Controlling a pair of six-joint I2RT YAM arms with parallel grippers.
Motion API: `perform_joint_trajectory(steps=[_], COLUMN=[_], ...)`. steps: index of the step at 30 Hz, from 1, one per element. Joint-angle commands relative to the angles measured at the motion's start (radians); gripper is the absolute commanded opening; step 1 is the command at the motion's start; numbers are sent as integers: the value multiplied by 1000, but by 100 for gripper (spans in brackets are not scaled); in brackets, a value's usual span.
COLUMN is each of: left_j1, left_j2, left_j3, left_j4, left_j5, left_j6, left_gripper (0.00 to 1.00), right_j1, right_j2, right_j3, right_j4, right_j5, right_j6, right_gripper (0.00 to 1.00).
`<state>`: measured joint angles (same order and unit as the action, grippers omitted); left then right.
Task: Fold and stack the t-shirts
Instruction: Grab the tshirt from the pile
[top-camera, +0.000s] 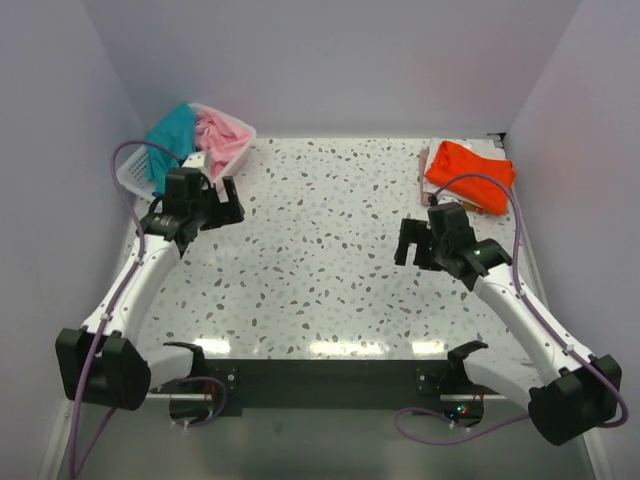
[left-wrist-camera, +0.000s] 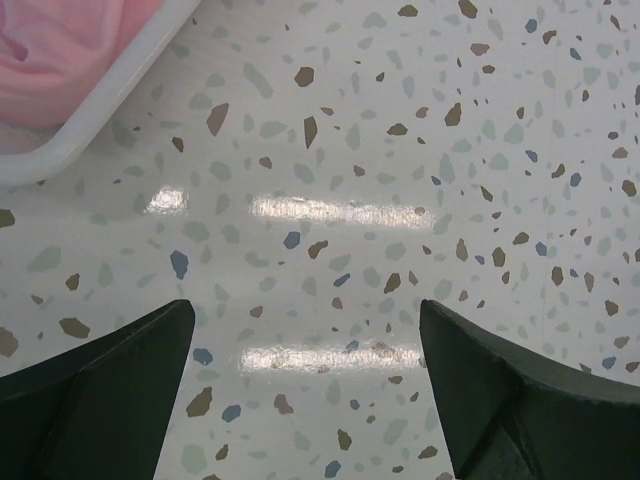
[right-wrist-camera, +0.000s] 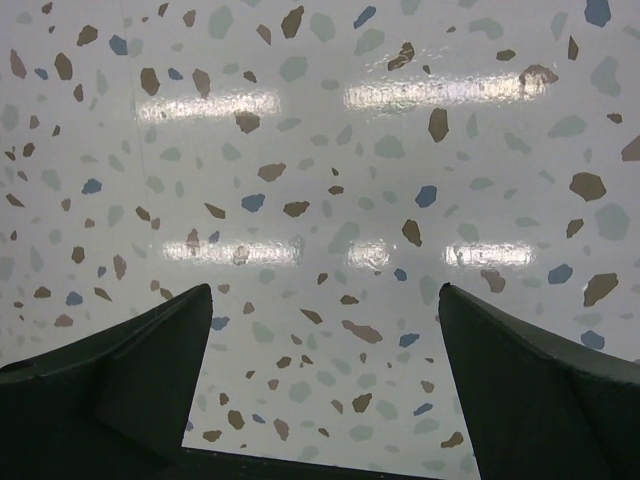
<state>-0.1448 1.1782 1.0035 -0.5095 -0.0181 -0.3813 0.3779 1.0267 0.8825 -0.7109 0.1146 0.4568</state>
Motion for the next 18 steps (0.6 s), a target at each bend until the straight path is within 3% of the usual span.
perform_joint_trajectory(steps=[1,6,12,18], left_j1=[66,172,177,183], left_j2=[121,439,751,987], left_j3=[93,359,686,940], left_j4=[172,168,155,135], left_j5=[33,53,-11,-51], left_j6=[33,-28,5,10], left_gripper=[100,100,100,100], right_j1=[4,3,3,3], right_j2=[45,142,350,611], right_j3=[48,120,251,510], right_j4=[47,88,142,111], right_j5=[23,77,59,14], right_j6=[46,66,31,-45], right_gripper=[99,99,99,99])
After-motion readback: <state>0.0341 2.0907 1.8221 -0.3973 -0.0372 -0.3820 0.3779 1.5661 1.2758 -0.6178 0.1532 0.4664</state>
